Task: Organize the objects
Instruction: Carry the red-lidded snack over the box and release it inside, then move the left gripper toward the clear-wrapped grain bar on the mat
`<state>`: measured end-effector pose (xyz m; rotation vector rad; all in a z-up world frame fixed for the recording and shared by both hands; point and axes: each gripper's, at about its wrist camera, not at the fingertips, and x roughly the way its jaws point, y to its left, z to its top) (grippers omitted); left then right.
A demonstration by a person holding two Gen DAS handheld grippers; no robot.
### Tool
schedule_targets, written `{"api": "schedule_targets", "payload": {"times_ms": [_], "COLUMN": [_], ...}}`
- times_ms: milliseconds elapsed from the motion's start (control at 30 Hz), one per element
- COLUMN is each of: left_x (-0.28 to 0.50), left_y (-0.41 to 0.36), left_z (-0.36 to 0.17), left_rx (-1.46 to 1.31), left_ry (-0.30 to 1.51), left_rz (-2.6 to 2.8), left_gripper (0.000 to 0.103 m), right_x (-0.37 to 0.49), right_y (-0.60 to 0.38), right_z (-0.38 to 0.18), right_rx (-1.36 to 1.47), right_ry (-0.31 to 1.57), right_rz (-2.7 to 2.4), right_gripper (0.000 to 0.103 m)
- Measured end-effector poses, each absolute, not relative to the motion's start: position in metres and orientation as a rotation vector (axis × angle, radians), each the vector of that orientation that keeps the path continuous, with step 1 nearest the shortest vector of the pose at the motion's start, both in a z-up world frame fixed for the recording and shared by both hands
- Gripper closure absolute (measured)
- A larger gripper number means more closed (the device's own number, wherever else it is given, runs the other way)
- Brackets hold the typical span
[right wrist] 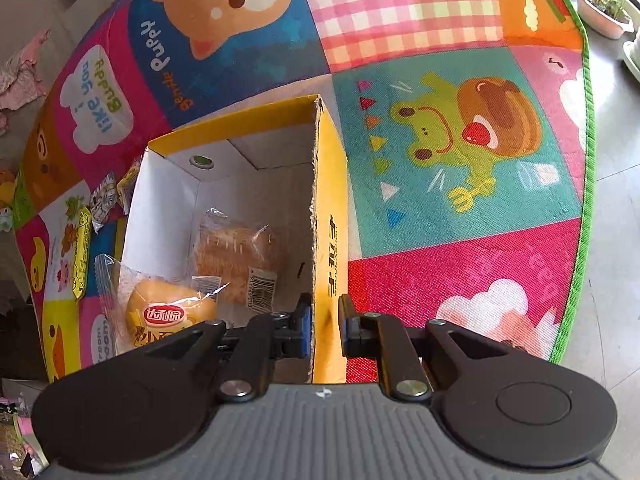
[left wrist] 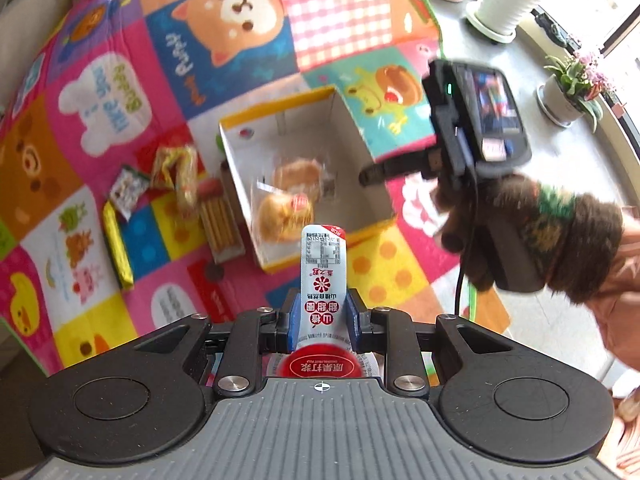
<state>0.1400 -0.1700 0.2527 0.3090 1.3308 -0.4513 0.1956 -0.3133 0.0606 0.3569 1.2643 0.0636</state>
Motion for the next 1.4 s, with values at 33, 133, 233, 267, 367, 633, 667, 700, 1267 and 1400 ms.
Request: {"api": "schedule_targets", "payload": {"times_ms": [33, 133, 233, 267, 367, 633, 667, 700, 1267, 1400], "left_x": [0.146, 0.167, 0.191, 0.199, 0.222, 0.257, 0.258, 0.259, 0.236, 0.232], "left_y": [-0.173, -0.18, -0.182, -0.184, -0.192, -0.199, -0.198, -0.197, -0.058, -0.033], "left_z": [0.255, 0.263, 0.267, 0.267, 0.268, 0.266, 0.266, 0.265, 0.194, 0.184], "left_rx": [0.309, 0.299, 0.245, 0.231, 0.214, 0.04, 0.03, 0.025, 0.01, -0.002], "left_ry": [1.318, 1.278, 1.258, 1.25, 1.222, 1.183, 1.182, 1.187, 1.302, 1.28], "left_rz": [-0.449, -0.427, -0.407, -0.4, -0.378, -0.331, -0.33, -0.327, -0.037, -0.049], "left_gripper": [0.077, 0.077, 0.077, 0.076, 0.076, 0.076, 0.075, 0.075, 0.075, 0.075], "right_x": [0.195, 0.194, 0.193, 0.192, 0.192, 0.19, 0.189, 0.189, 0.184, 0.184], "right_y": [-0.313, -0.313, -0.314, -0.314, -0.315, -0.318, -0.319, -0.32, -0.321, -0.315], "right_z": [0.059, 0.057, 0.055, 0.055, 0.054, 0.054, 0.054, 0.054, 0.052, 0.05], "right_rx": [0.359, 0.371, 0.399, 0.405, 0.416, 0.442, 0.446, 0.451, 0.491, 0.454], "right_ry": [1.267, 1.275, 1.278, 1.279, 1.281, 1.278, 1.278, 1.277, 1.263, 1.27], "right_rz": [0.064, 0.066, 0.067, 0.065, 0.062, 0.059, 0.059, 0.059, 0.03, 0.017], "right_gripper": [0.09, 0.09, 0.09, 0.09, 0.09, 0.09, 0.09, 0.09, 0.09, 0.09]}}
